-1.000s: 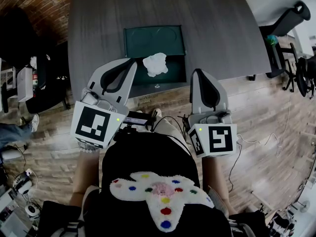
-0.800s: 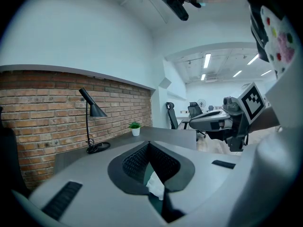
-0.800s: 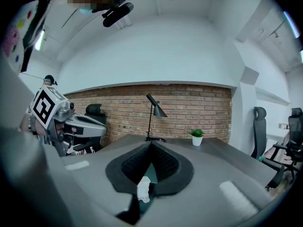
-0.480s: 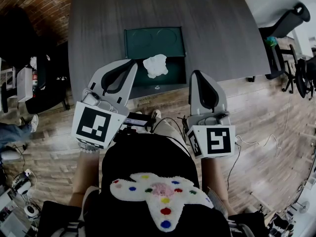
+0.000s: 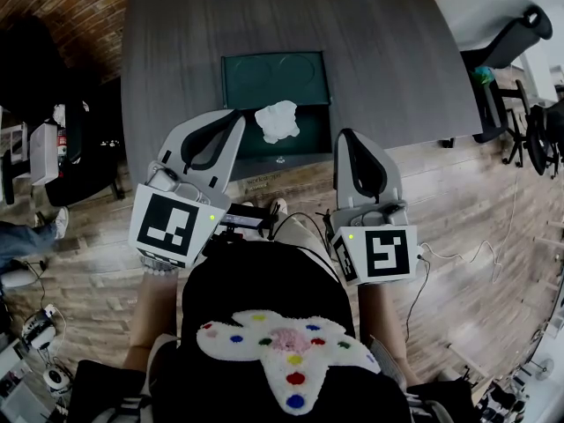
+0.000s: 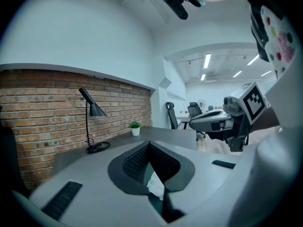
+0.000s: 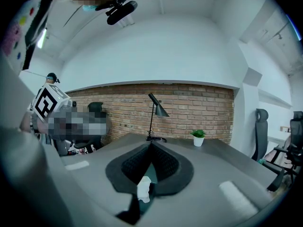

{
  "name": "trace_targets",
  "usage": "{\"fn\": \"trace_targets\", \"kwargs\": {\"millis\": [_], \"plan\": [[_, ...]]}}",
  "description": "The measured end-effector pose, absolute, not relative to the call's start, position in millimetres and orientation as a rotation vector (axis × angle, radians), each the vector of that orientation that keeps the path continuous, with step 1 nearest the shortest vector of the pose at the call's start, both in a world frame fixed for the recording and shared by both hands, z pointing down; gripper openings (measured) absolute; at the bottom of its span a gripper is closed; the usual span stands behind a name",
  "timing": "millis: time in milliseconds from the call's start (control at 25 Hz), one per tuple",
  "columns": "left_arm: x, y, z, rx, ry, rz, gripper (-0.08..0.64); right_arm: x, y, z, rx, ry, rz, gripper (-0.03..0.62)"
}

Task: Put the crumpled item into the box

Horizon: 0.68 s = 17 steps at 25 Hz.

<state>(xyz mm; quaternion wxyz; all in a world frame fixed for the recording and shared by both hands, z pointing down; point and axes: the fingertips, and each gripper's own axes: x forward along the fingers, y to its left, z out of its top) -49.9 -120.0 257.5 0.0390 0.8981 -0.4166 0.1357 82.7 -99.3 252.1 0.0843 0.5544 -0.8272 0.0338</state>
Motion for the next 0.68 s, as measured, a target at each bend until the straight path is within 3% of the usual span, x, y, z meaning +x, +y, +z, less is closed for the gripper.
{"fn": "trace_targets", "kwargs": {"millis": [680], "plan": [[-47.2,-122.5,255.2,2.763,-1.277,0.419,0.006,82.5,-102.1,252.2,1.634,-2.465,0.101,0.009]]}}
